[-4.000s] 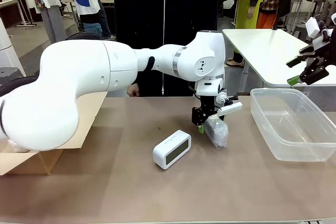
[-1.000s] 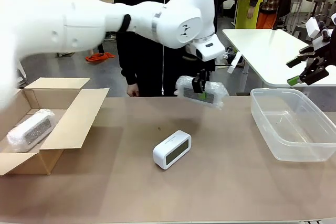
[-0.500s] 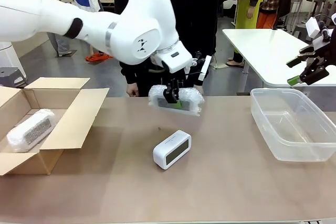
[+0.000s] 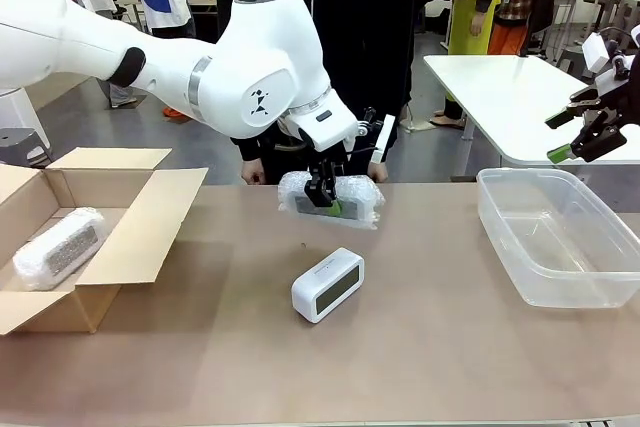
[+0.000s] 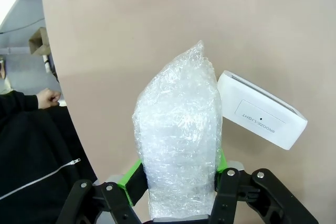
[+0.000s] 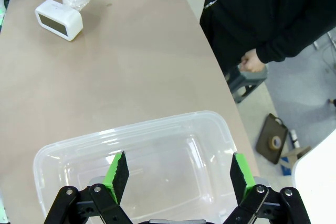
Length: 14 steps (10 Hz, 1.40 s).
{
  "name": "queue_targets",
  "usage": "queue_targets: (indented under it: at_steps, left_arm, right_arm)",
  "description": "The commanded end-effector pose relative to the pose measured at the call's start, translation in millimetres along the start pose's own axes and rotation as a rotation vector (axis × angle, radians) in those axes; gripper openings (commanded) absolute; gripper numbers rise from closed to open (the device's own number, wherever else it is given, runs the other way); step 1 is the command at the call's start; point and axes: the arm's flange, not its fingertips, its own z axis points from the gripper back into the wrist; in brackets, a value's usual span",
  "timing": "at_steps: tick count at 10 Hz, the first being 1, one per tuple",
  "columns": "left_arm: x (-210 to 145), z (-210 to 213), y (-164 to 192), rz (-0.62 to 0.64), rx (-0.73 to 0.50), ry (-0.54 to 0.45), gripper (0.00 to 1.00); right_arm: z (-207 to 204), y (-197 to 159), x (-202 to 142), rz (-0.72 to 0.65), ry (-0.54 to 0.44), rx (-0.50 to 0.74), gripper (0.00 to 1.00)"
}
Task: Separate and place wrapped and unwrapped clocks.
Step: Pick up the Digital clock indicated by the person, then if the picked Digital clock is wrapped, place it in the Package Box ; if not, place it in the Organizing box.
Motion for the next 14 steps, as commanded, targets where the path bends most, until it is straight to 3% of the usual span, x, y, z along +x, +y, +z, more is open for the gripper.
queue_targets:
  at_steps: [1, 14]
  left_arm:
    - [0.2, 4.1, 4.6, 0.004, 0.006, 0.011, 0.34]
    - [0.2, 4.1, 4.6, 0.004, 0.006, 0.011, 0.34]
  right_arm:
    - [0.3, 0.3, 0.0, 0.009, -0.002, 0.002, 1.0]
    - [0.3, 0.3, 0.0, 0.009, -0.002, 0.002, 1.0]
